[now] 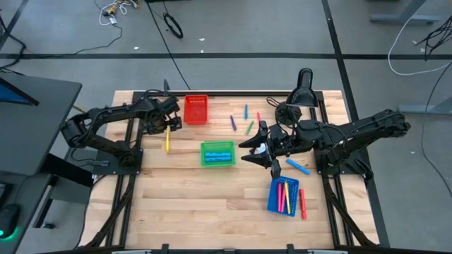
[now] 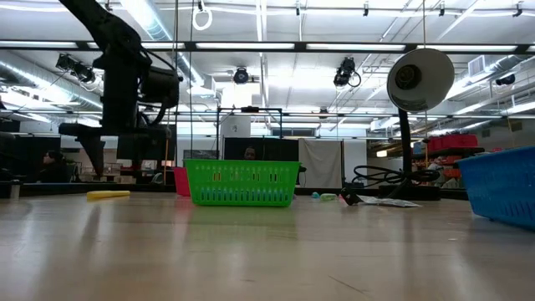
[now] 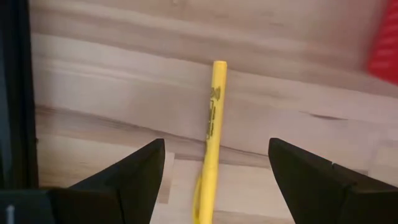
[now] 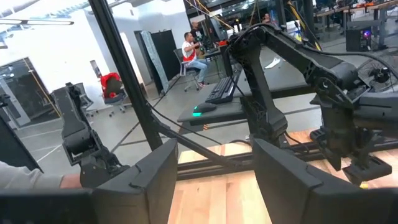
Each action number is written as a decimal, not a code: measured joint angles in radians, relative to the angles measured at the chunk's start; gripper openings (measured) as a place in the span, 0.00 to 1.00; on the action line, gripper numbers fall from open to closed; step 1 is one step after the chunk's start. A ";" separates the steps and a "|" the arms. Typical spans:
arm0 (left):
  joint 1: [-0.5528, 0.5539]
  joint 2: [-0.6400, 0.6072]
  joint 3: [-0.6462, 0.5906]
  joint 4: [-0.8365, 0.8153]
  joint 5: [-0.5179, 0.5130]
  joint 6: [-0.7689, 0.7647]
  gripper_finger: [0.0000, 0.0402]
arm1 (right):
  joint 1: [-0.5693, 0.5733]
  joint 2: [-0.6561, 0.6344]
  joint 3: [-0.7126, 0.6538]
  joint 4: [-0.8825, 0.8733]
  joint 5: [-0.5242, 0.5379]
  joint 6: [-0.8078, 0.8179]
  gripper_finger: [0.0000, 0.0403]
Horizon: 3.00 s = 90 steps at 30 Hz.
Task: Pick & Place Markers
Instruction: Put the large yellow pen into the blue bin
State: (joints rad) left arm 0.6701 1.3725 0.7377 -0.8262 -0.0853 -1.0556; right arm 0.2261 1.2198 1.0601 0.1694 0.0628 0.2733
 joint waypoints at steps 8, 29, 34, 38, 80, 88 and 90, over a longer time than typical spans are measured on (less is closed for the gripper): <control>-0.017 0.135 -0.001 0.077 0.020 0.006 0.73 | -0.010 0.000 0.000 -0.015 0.000 0.006 0.52; -0.027 0.192 0.002 0.155 0.055 0.020 0.38 | -0.016 0.000 0.000 -0.022 0.001 0.010 0.52; -0.027 0.193 0.001 0.165 0.064 0.024 0.21 | -0.016 0.000 0.000 -0.022 0.001 0.010 0.52; -0.028 0.193 0.001 0.175 0.083 0.070 0.10 | -0.016 0.000 0.000 -0.021 0.000 0.023 0.52; -0.392 0.059 0.768 -0.118 -0.075 0.685 0.06 | -0.016 0.000 0.000 0.086 -0.004 0.535 0.52; -0.482 0.059 1.029 -0.120 -0.079 0.843 0.06 | -0.023 0.000 0.000 0.092 -0.004 0.744 0.52; -0.502 0.059 1.084 -0.122 -0.086 0.860 0.06 | -0.027 0.000 0.000 0.092 -0.004 0.793 0.52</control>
State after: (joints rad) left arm 0.1680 1.4311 1.8221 -0.9479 -0.1717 -0.1956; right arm 0.1990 1.2198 1.0604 0.2619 0.0589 1.0663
